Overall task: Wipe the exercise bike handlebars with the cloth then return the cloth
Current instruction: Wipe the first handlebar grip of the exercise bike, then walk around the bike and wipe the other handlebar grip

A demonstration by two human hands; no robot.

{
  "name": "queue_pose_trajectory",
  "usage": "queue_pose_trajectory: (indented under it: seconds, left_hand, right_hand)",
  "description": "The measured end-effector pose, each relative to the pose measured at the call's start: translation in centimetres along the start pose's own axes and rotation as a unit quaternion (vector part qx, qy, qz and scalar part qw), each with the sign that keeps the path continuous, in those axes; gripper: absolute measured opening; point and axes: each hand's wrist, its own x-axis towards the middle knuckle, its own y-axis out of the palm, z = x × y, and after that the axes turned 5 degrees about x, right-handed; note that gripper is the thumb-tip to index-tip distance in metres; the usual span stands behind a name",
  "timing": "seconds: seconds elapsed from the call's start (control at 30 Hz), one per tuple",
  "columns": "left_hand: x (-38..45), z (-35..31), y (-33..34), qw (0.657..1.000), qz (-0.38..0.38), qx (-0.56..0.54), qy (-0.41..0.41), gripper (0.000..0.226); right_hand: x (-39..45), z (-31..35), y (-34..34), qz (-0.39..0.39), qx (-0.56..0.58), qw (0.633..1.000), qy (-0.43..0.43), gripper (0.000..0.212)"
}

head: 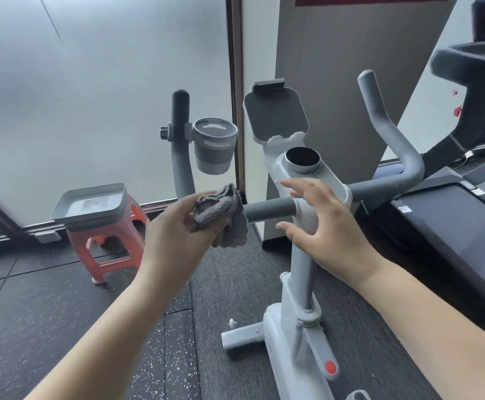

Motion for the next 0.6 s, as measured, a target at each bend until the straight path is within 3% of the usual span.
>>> queue_pose_trajectory:
  seconds: [0.13, 0.3, 0.37, 0.5, 0.6]
  left_hand:
    - [-2.4, -0.1, 0.4, 0.993, 0.05, -0.096, -0.044, 0.026]
    - [-4.8, 2.3, 1.2, 0.985, 0.069, -0.082, -0.136, 0.014]
    - [-5.7, 4.0, 1.4, 0.975, 0.072, -0.083, -0.192, 0.02]
    - [-7.8, 6.3, 1.3, 0.929, 0.101, -0.17, -0.314, 0.038]
    - [-9.4, 7.3, 1.0, 0.937, 0.137, -0.123, -0.297, 0.036]
  right_hand:
    - [-1.3, 1.2, 2.0, 0.064, 0.067, 0.995, -0.039, 0.073]
    - [-3.1, 1.2, 5.2, 0.179, 0.026, 0.978, -0.103, 0.099]
    - [-4.1, 0.7, 6.7, 0.231, 0.015, 0.967, -0.108, 0.108]
    - [-6.5, -0.3, 9.9, 0.254, -0.005, 0.964, -0.075, 0.118]
    - [-8.0, 0.2, 12.3, 0.252, 0.025, 0.966, -0.053, 0.113]
